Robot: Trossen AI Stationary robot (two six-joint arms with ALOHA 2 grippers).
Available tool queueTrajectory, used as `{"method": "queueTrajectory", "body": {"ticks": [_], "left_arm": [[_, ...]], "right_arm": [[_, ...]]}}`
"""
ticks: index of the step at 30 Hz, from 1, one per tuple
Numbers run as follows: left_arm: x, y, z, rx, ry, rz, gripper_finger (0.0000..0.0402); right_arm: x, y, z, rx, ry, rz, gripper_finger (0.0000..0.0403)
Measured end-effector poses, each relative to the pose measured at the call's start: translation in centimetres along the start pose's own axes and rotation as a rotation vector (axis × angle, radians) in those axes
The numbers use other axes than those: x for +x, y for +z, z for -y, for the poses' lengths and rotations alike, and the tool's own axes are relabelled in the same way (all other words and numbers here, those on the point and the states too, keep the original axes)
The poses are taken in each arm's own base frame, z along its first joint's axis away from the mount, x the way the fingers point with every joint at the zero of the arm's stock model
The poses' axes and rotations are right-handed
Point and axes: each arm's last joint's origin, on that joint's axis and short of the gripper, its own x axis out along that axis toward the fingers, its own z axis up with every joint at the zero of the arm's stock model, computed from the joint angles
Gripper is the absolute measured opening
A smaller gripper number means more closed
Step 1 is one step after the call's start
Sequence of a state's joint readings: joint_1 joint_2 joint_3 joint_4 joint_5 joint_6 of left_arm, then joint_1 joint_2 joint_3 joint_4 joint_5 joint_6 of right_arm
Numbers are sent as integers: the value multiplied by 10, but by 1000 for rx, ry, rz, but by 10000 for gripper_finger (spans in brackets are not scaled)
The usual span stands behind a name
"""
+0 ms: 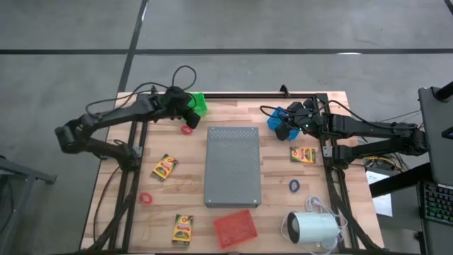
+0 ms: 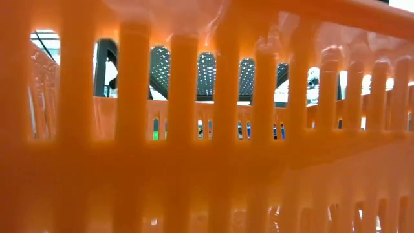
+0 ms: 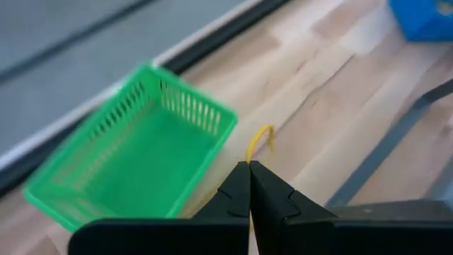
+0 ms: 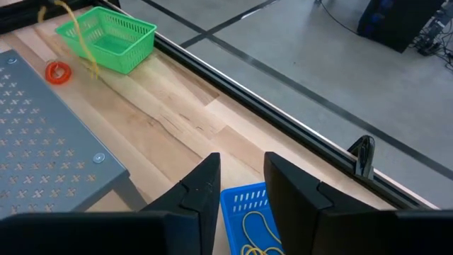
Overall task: Pick & Place Office Desk Supplies
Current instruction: Put the top yellow rubber band into the blue basket
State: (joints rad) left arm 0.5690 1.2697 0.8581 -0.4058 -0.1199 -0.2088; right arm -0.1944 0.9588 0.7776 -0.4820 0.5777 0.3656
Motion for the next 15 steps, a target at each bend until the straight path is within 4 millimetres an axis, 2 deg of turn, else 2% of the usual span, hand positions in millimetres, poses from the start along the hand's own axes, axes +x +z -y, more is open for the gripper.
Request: {"method": "queueTrajectory", "body": {"ticks": [6,15], "left_arm": [[-22,15,1,138,-40,189,2],[-33,36,12,432,-250,454,2]], "right_arm": [[0,0,0,0,0,0,109],[0,0,0,1,1,1,111]]}}
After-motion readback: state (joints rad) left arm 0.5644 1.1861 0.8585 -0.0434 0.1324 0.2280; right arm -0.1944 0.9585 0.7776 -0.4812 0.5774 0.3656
